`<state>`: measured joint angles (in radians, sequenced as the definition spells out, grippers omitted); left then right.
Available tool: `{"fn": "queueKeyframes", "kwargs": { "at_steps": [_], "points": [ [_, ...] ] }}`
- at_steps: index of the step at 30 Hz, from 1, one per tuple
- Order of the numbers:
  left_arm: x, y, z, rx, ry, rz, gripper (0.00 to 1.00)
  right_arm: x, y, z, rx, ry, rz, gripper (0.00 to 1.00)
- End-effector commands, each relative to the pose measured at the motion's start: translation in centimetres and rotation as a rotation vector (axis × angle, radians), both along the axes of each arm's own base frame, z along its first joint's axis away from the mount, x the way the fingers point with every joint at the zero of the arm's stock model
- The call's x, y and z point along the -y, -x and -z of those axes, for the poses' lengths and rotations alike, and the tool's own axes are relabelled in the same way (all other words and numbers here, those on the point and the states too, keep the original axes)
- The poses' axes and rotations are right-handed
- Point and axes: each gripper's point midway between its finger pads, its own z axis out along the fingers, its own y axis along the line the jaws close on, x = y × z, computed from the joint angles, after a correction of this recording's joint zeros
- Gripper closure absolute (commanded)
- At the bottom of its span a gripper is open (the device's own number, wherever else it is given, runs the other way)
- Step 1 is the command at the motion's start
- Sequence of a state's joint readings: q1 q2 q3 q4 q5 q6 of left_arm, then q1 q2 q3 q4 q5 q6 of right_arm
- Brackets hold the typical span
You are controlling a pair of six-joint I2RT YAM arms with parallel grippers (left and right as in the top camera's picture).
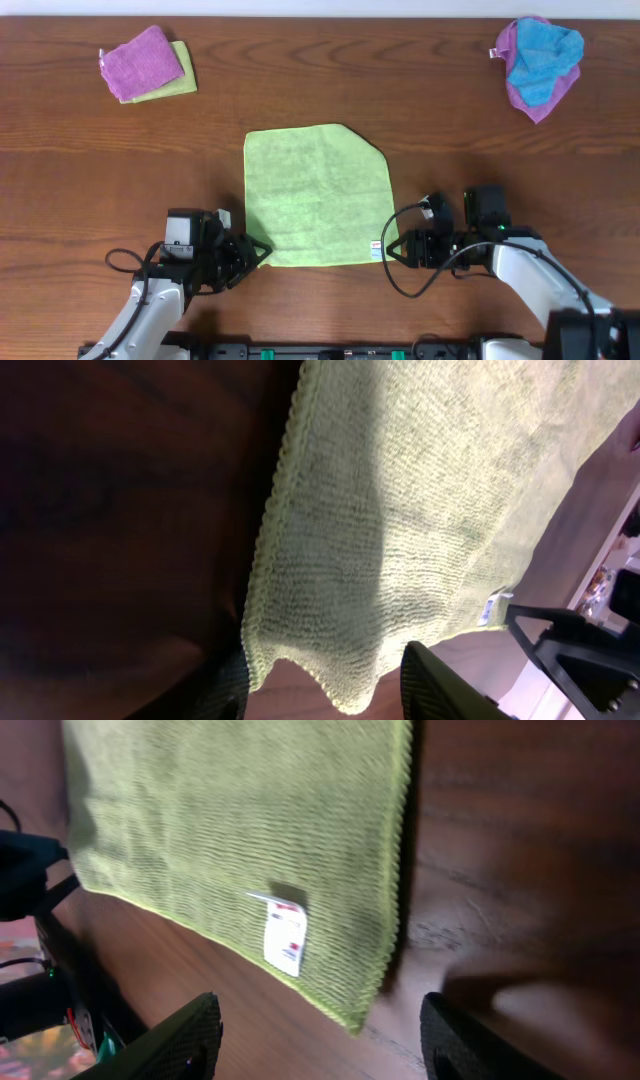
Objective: Fold the cloth
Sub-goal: 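Grasp the cloth's bottom-left and bottom-right corners with both grippers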
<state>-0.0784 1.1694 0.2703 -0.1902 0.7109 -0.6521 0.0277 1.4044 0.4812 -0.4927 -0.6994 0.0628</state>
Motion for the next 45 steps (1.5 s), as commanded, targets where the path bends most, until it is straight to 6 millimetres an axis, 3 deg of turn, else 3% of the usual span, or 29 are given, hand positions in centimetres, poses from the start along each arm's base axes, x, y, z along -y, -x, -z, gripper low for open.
{"fn": "queueKeyframes", "kwargs": {
  "at_steps": [1,15,21,23,25,39,42,45],
  "points": [
    [-0.6,1.8,1.6,-0.06,-0.049,0.019,0.5,0.6,0.2,0.8,-0.021,0.006,0.012,0.36],
    [-3.2,2.2,3.4,-0.081,-0.22,-0.009,0.49,0.6,0.1,0.6,-0.026,-0.016,0.024,0.39],
    [-3.4,1.4,3.3,-0.052,-0.236,-0.021,0.5,0.1,-0.3,0.1,-0.003,-0.053,0.018,0.43],
    [-3.4,1.5,3.3,-0.054,-0.232,-0.02,0.61,0.0,-0.6,-0.1,0.014,-0.066,0.016,0.5],
    [-3.3,1.5,3.3,-0.057,-0.229,-0.023,0.63,0.0,-0.8,-0.1,0.022,-0.066,0.016,0.51],
    [-3.3,1.6,3.3,-0.07,-0.22,-0.036,0.63,-0.2,0.2,1.7,-0.076,-0.074,0.022,0.53],
    [-3.3,1.6,3.3,-0.069,-0.223,-0.037,0.7,-0.3,0.2,1.8,-0.082,-0.085,0.021,0.6],
    [-3.3,1.6,3.3,-0.069,-0.224,-0.037,0.79,-0.3,0.2,1.8,-0.084,-0.085,0.022,0.76]
  ]
}}
